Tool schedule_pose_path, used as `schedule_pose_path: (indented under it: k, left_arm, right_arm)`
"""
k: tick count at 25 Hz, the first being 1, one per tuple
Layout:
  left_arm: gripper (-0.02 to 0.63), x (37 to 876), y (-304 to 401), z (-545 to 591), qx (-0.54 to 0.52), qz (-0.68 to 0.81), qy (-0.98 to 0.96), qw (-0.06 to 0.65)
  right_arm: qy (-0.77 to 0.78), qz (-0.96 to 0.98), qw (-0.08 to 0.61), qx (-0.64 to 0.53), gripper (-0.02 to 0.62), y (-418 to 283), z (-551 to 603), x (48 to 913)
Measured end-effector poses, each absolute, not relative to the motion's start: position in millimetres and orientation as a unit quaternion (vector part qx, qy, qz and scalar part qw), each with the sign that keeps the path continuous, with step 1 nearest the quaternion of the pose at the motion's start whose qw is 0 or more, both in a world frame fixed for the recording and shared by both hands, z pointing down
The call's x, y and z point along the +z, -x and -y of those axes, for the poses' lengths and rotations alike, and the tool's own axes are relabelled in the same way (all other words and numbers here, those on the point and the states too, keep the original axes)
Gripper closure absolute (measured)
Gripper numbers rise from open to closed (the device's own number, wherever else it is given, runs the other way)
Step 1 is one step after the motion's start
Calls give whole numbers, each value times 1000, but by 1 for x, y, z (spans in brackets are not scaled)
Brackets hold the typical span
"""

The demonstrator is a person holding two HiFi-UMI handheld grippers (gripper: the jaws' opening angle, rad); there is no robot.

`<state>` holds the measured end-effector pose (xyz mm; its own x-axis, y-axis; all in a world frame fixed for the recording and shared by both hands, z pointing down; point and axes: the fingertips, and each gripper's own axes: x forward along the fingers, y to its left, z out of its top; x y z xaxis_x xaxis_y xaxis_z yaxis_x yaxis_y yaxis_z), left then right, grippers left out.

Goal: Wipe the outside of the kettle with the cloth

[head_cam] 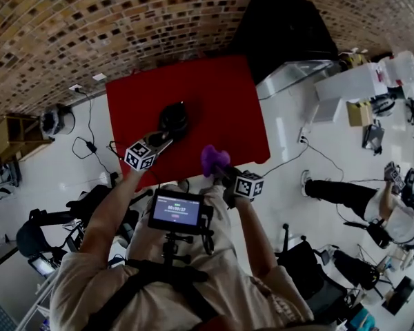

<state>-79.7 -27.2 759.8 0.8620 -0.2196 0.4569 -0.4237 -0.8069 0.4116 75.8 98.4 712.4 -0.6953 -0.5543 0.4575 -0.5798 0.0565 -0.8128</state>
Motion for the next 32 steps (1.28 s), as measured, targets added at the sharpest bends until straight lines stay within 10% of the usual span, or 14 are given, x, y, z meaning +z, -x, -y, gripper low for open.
schedule_pose_path:
  k: [13,18,27,32]
  left_arm:
    - [491,786,103,-18,241,162,-916,278]
    - [325,773,111,-18,267,173,-916,245]
    - [328,761,125,-4,256,247,-897,264]
    - [441,758,128,-12,333,241,-893,185]
  right_arm:
    - [-391,732,26,558,518,-69,-81,721]
    - [-398,730,35,555,518,-67,-81,730]
    - [-426,735,41,526,518,-72,-41,730]
    - [-414,759,44,500,518,-66,22,731]
